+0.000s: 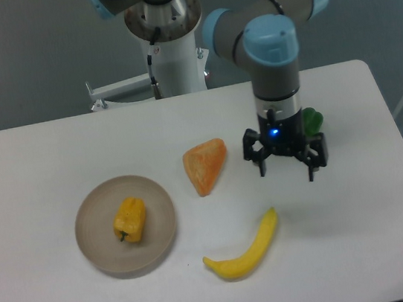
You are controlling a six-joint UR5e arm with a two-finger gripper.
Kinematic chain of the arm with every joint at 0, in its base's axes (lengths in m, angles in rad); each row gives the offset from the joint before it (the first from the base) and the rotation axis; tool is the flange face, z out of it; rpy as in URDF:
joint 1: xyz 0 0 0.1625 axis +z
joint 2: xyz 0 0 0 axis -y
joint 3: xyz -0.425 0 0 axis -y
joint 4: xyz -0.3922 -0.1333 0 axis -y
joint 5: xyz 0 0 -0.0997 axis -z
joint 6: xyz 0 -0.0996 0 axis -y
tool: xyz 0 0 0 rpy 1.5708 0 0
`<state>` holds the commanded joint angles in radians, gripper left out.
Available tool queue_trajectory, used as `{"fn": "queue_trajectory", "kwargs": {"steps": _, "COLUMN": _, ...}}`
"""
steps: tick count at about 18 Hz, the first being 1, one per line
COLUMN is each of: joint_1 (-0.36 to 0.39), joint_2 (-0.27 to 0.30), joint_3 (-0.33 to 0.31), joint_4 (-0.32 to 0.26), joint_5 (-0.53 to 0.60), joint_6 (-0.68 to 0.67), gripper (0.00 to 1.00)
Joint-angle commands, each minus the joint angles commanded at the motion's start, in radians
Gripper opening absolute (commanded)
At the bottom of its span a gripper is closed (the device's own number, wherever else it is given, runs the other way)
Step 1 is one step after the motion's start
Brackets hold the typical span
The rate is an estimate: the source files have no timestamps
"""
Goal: Place the yellow pepper on the plate
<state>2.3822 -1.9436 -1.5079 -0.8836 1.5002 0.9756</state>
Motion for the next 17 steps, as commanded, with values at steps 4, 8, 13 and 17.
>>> {"fn": "queue_trajectory", "kwargs": {"steps": 4, "joint_1": -0.003, "joint_2": -0.005, "joint_3": 0.008, "joint_4": 0.002, "joint_5": 0.002, "joint_6": -0.002, "gripper": 1.00}}
{"fn": "queue_trajectory", "kwargs": {"steps": 8, "joint_1": -0.001, "joint_2": -0.003, "joint_3": 0.011, "joint_4": 0.002, "joint_5": 0.000, "joint_6": -0.002, "gripper": 1.00}}
{"fn": "queue_trajectory", "kwargs": {"steps": 13, "joint_1": -0.001, "joint_2": -0.003, "joint_3": 0.011, "joint_4": 0.003, "joint_5": 0.003, "joint_6": -0.002, "gripper": 1.00}}
{"fn": "queue_trajectory", "kwargs": {"steps": 17, "joint_1": -0.003, "joint_2": -0.006, "joint_3": 0.012, "joint_4": 0.006, "joint_5": 0.006, "joint_6": -0.003, "gripper": 1.00}}
